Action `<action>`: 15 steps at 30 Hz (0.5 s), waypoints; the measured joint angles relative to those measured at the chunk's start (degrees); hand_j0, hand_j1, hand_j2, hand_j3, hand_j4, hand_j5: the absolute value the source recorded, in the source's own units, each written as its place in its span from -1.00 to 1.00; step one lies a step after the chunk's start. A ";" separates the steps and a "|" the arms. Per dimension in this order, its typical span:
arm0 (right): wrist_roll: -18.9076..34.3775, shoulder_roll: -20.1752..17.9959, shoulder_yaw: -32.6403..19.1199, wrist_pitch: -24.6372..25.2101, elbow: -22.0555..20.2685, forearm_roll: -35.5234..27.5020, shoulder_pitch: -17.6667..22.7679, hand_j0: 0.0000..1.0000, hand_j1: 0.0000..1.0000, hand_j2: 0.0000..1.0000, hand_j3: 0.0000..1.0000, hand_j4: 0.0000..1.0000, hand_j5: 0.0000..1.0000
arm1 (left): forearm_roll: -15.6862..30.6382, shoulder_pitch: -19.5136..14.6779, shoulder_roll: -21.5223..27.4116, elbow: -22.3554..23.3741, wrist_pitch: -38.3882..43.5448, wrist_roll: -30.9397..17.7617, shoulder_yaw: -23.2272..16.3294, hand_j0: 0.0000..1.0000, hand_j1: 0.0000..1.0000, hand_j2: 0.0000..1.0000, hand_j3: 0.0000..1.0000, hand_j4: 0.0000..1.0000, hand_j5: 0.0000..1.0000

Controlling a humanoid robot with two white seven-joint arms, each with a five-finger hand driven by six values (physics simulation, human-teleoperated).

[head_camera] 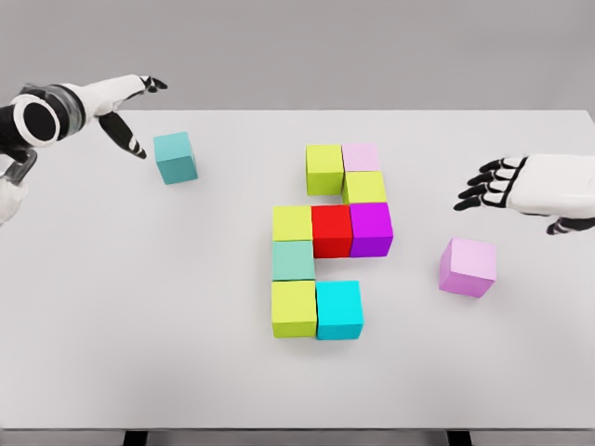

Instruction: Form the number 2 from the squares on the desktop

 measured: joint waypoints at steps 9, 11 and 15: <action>0.00 -0.09 4.39 -0.01 0.00 0.05 0.26 1.00 1.00 1.00 1.00 1.00 1.00 | -4.86 -1.41 -8.26 7.34 5.58 -0.06 -2.85 1.00 1.00 1.00 1.00 1.00 1.00; 0.00 -0.05 4.78 0.00 0.00 0.04 0.17 1.00 1.00 1.00 1.00 1.00 1.00 | -5.88 -1.41 -9.51 8.53 5.72 -0.06 -2.92 1.00 1.00 1.00 1.00 1.00 1.00; 0.00 0.07 5.72 0.01 0.00 0.13 -0.17 1.00 1.00 1.00 1.00 1.00 1.00 | -7.14 -1.76 -11.69 11.68 5.82 -0.06 -2.98 1.00 1.00 1.00 1.00 1.00 1.00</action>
